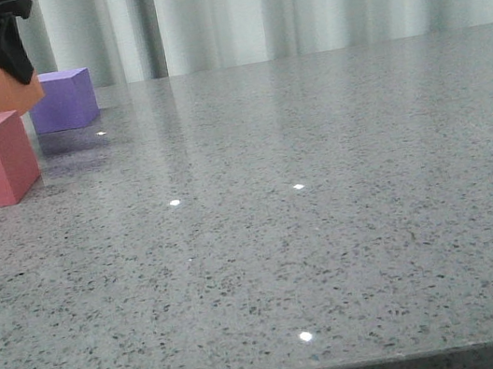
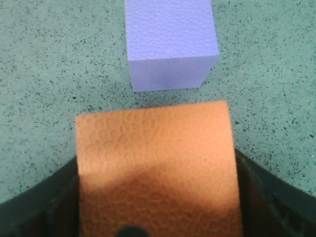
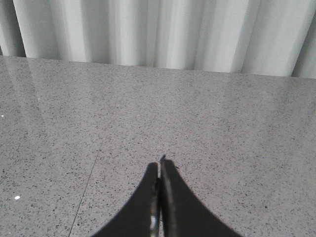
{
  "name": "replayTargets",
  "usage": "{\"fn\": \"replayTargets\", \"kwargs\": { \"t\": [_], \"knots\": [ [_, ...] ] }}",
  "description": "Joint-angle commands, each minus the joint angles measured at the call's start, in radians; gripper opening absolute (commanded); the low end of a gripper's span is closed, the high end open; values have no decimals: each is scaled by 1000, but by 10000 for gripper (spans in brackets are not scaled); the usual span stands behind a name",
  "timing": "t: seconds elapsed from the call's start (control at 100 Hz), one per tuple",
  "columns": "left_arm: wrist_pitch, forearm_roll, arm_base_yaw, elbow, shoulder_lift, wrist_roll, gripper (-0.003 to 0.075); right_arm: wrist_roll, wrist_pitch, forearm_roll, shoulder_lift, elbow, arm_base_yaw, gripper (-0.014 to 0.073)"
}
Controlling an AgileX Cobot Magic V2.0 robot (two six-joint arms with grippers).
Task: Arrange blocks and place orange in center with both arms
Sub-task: 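Carry the orange cube with the left gripper toward the purple cube, then lower the orange cube between the pink and purple cubes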
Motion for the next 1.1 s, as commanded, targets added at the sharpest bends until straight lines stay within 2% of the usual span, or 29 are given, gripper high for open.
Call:
{"fn": "replayTargets", "kwargs": {
  "t": [0.0, 0.56, 1.09],
  "knots": [
    [-66, -16, -2, -28, -38, 3, 405, -6, -72, -10, 1, -28, -5, -69],
    [-112, -16, -36, -27, 39, 21, 405, -6, -72, -10, 1, -28, -5, -69],
    [-85, 5, -36, -27, 74, 21, 405, -6, -72, -10, 1, -28, -5, -69]
  ]
}}
